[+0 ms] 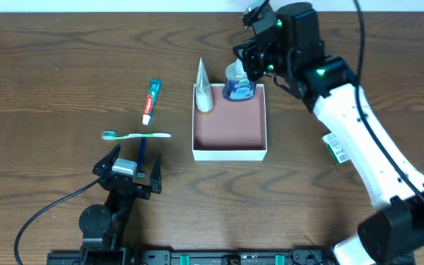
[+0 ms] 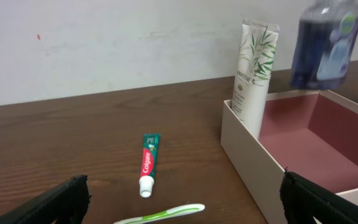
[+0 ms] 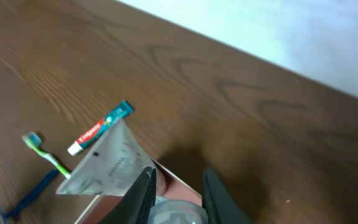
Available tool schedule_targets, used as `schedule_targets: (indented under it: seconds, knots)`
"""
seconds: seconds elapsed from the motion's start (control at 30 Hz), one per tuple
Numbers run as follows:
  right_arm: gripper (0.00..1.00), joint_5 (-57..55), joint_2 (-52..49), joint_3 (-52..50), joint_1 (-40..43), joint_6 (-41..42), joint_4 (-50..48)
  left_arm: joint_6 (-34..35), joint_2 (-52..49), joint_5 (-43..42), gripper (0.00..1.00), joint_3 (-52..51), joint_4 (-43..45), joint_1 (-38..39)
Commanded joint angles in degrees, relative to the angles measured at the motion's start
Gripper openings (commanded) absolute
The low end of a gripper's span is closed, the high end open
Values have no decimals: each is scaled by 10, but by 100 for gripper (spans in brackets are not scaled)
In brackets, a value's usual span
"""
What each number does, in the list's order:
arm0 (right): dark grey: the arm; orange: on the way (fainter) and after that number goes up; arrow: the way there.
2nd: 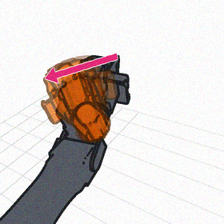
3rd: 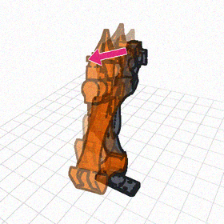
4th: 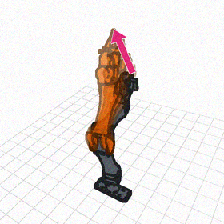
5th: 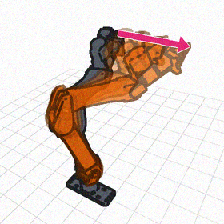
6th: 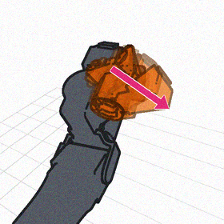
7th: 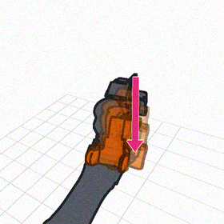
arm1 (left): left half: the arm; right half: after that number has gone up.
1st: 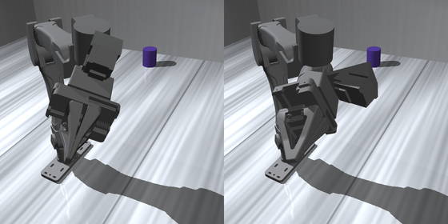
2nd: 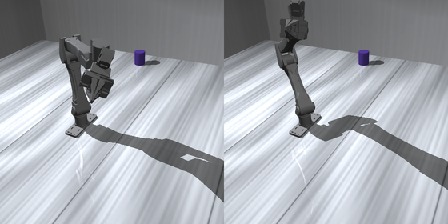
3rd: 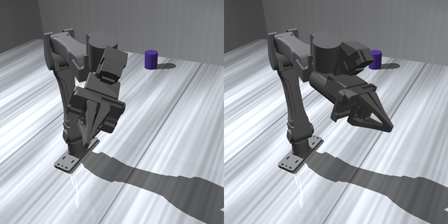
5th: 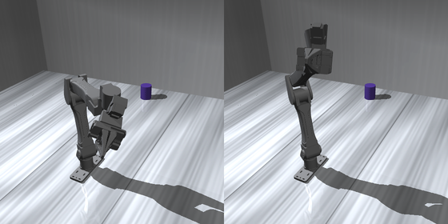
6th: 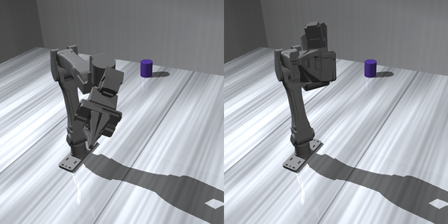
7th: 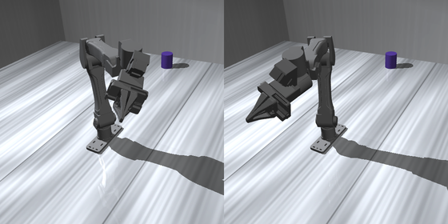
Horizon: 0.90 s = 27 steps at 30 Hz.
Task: Pack container
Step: 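Carry the blue soap bottle with the right gripper over the box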
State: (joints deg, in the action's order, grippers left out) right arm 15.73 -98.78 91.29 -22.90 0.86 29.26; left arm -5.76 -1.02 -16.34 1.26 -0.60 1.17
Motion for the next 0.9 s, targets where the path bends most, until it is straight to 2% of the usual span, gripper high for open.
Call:
schedule_targets:
  seconds: [0.0, 0.87]
  knots:
    - [7, 1, 1, 10, -8, 10, -13, 7, 0, -10, 98, -10, -19, -3]
    - [6, -42, -83, 9, -33, 4, -58, 7, 0, -10, 98, -10, -19, -3]
